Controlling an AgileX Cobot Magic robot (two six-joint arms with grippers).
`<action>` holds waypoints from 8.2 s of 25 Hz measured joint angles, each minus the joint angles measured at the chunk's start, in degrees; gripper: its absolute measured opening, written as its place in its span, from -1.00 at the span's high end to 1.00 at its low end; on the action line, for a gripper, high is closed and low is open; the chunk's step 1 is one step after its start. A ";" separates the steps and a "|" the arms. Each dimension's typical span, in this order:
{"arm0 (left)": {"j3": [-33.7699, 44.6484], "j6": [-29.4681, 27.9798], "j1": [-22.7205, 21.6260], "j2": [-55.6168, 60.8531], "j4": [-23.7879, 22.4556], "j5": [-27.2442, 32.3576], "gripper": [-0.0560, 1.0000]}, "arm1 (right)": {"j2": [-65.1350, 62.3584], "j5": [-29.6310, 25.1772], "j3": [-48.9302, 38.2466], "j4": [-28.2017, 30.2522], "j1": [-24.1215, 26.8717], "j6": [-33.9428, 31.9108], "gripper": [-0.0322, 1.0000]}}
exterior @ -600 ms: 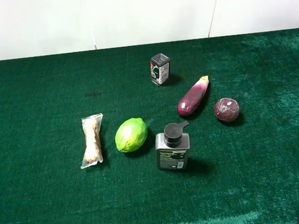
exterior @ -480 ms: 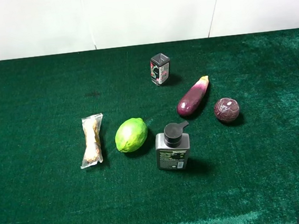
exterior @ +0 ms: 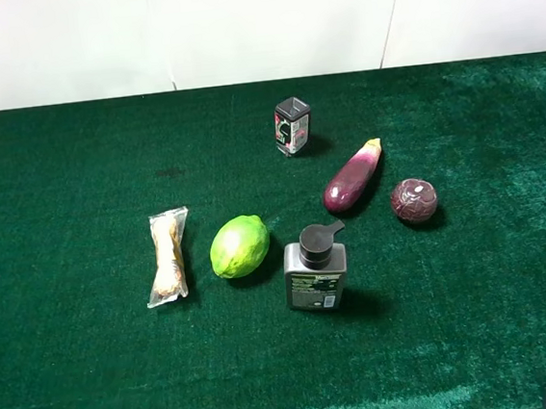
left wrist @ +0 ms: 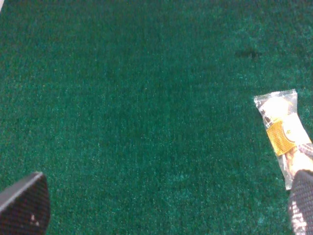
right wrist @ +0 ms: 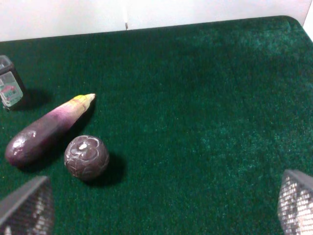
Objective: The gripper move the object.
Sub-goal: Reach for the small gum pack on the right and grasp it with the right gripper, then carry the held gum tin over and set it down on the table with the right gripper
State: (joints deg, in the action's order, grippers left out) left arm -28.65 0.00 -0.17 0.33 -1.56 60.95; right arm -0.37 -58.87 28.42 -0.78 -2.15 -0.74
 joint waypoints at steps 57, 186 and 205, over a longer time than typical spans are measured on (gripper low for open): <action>0.00 0.00 0.00 0.00 0.00 0.00 -0.98 | 92.55 -0.18 58.39 -5.25 -18.83 12.97 -0.41; 0.00 0.00 0.00 0.00 0.00 0.00 -0.98 | 119.69 -10.76 82.82 2.88 -28.20 8.88 0.28; 0.00 0.00 0.00 0.00 0.00 0.00 -0.98 | 103.82 -10.80 63.91 6.09 -22.73 0.74 0.28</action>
State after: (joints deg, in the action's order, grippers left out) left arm -28.65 0.00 -0.17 0.33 -1.56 60.95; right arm 103.45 -69.67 92.33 5.31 -24.89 0.00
